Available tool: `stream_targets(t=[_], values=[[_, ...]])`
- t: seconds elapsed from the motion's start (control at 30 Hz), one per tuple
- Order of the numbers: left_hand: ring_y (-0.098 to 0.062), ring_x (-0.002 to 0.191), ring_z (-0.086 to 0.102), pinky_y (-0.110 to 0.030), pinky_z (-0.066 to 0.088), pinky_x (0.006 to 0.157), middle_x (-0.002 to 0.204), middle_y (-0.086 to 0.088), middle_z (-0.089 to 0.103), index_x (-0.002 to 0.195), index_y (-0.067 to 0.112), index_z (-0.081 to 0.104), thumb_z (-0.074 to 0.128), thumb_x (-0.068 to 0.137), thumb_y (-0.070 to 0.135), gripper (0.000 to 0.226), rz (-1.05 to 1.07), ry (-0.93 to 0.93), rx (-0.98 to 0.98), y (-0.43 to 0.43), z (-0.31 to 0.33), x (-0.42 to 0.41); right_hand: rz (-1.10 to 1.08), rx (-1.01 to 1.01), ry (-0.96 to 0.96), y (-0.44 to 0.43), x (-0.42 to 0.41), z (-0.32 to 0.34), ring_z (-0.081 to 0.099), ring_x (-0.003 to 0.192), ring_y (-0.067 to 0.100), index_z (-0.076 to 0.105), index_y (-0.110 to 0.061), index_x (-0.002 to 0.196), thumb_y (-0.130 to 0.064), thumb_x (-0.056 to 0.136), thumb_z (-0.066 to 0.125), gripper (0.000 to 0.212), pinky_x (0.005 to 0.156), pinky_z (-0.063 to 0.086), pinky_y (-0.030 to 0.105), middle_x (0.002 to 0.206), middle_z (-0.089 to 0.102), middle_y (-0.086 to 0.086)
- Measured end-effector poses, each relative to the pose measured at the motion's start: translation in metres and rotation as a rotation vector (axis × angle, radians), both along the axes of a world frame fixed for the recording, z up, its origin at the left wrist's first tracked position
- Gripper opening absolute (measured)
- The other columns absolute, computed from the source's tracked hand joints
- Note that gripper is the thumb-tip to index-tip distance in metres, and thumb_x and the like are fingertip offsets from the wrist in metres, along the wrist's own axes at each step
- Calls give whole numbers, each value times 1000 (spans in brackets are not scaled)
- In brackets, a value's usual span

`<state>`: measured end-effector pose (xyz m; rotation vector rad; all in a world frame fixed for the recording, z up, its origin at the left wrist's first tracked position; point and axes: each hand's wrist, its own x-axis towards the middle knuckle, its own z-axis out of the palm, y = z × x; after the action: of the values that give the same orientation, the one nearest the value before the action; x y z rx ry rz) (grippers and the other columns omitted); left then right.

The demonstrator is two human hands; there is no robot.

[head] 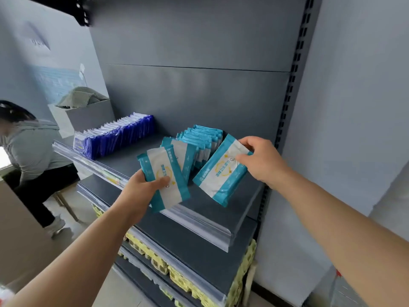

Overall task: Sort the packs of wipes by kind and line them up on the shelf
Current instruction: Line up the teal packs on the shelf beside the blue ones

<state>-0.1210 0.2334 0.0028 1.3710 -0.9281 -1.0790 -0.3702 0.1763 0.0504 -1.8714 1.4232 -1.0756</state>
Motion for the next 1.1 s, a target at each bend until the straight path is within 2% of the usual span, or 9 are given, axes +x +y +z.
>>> stream_targets(t=[0.1,0.3,0.43,0.5,0.57,0.7,0.87,0.97,1.1], values=[[-15,84,69,-29,55,68,98,-1,72,102,15,62,65,87,5,18,-39,-27,8,-27,-1,22,1,91,43,-30,22,-12,64,84,14,64,-18,95,-5,88,59,16,63,51,26,96,67,-1],[-23,92,69,-38,55,78,108,-10,71,109,10,61,64,87,2,25,-111,12,52,-75,-11,54,-24,257,256,-82,40,-36,65,87,19,63,-15,100,-7,88,57,16,76,58,40,98,66,2],[-24,94,70,-37,59,75,108,-9,72,117,10,58,63,87,4,31,-182,89,52,-97,-14,63,-11,171,427,-95,50,-40,61,98,15,63,-18,113,-14,89,62,24,86,53,34,111,63,-2],[-24,94,70,-37,60,76,108,-8,72,118,10,58,63,87,5,32,-213,135,34,-106,-16,66,37,67,319,-96,62,-33,60,101,10,64,-18,115,-21,88,66,27,90,49,26,111,64,-5],[-25,97,70,-39,59,80,110,-9,72,119,10,58,63,87,6,33,-248,177,21,-114,-14,68,111,115,136,-93,81,-25,64,94,6,66,-18,109,-24,86,69,24,84,50,18,102,68,-6],[-25,99,70,-39,59,82,112,-9,71,119,11,58,59,91,9,28,-352,222,-11,-129,-10,73,190,307,-106,-92,122,-22,70,85,14,68,-11,101,-14,84,71,17,79,57,26,94,74,6],[-18,94,71,-40,56,83,105,0,74,112,24,61,48,100,23,18,-331,226,-65,-147,-7,100,14,291,-174,-92,138,-19,70,92,26,65,-8,103,-4,88,64,16,86,56,45,98,73,9],[-12,92,69,-35,53,83,100,5,73,106,31,60,46,101,24,16,-311,198,-68,-161,-9,127,-49,318,-182,-85,138,-17,71,92,17,65,-16,106,-8,91,61,18,86,56,41,100,74,0],[-16,97,68,-42,53,87,105,2,72,106,27,60,47,100,24,15,-399,108,-29,-171,-15,149,-131,303,-219,-70,143,-18,70,89,10,65,-20,102,-6,89,62,18,78,56,27,95,74,-6]])
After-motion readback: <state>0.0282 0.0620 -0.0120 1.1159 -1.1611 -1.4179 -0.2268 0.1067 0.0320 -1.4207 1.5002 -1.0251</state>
